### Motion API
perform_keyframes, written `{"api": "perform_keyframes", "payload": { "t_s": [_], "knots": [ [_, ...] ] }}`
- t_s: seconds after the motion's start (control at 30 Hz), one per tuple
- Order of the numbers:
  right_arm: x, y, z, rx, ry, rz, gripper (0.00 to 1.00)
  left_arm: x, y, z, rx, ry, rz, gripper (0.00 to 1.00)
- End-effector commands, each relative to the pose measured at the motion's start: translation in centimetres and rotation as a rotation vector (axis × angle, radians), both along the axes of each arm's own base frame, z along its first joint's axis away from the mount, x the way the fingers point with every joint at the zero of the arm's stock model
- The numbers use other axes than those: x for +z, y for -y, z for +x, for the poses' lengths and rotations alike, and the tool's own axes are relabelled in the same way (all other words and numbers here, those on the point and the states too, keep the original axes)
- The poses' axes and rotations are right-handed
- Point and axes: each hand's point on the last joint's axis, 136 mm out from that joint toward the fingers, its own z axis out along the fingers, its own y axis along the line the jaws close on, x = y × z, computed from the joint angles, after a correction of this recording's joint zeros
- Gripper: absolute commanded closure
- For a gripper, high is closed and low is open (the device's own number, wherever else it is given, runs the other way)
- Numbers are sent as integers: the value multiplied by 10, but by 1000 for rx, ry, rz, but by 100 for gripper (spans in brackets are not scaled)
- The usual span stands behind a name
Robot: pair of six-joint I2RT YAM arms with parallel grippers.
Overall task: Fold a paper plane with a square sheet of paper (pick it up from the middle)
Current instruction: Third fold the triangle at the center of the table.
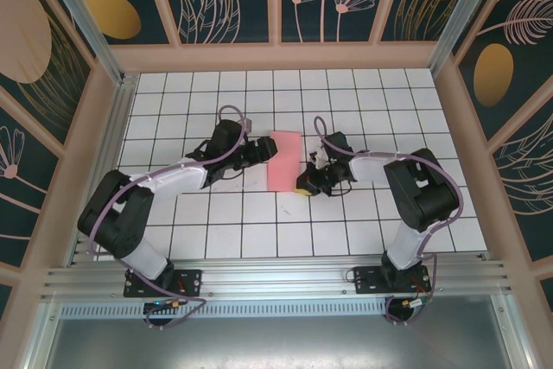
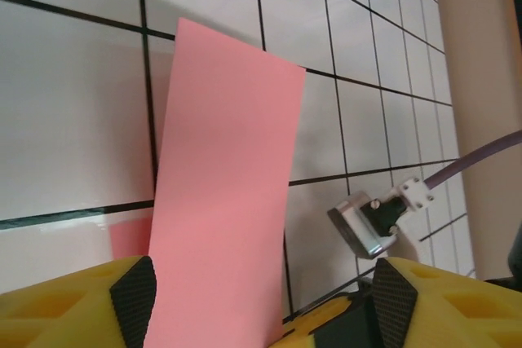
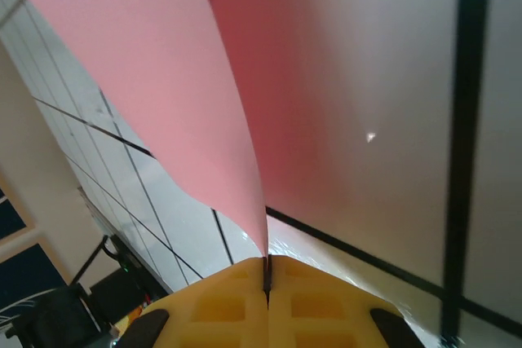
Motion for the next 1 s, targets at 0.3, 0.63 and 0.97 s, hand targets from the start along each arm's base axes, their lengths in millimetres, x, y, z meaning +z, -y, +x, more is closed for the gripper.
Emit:
{"api": "perform_keyframes", "payload": {
  "t_s": [0.3, 0.63, 0.97],
  "knots": [
    [19, 17, -17, 69, -29, -21, 100, -22, 42, 5, -115, -19, -120, 61],
    [22, 10, -7, 90, -17, -10, 100, -66, 30, 9, -73, -105, 26, 71],
    [28, -1, 8, 101, -3, -9, 100, -90, 22, 10, -60, -157, 124, 77]
  ]
}}
